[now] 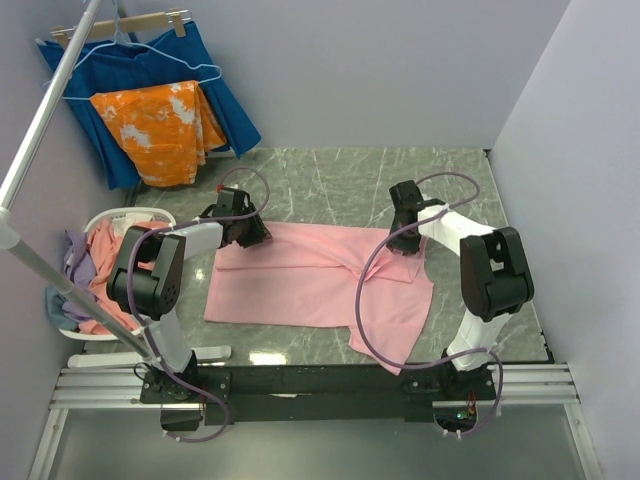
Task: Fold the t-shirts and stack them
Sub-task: Fold the flattened tshirt in 1/3 of the way
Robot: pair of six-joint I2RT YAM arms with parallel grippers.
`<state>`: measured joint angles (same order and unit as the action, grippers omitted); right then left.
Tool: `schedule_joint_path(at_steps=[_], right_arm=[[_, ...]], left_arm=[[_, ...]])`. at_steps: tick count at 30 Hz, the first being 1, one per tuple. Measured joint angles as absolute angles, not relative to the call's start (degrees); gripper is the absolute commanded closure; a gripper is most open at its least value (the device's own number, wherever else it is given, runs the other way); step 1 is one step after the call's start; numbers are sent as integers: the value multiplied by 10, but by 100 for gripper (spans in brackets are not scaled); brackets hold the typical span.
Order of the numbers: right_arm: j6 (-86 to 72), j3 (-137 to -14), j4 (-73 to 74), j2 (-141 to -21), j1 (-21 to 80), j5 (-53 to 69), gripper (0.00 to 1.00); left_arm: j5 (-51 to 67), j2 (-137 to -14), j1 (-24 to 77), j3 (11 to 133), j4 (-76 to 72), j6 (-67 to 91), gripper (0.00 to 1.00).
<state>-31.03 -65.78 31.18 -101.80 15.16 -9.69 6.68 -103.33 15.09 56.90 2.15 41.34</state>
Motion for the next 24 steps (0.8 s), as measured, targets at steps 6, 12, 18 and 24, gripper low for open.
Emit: schedule_joint_path(at_steps=[6, 12, 18, 24], right_arm=[[-309, -626, 311, -1009, 152, -89, 100], [-310, -602, 316, -959, 154, -90, 100], [-310, -584, 324, -889, 163, -91, 100], [-326, -522, 340, -821, 194, -83, 100]], left_arm=[[67, -1033, 151, 569, 22, 413, 60], [67, -1033, 151, 569, 22, 413, 60], [68, -1033, 151, 569, 21, 413, 61], [69, -1034, 151, 569, 21, 413, 61]])
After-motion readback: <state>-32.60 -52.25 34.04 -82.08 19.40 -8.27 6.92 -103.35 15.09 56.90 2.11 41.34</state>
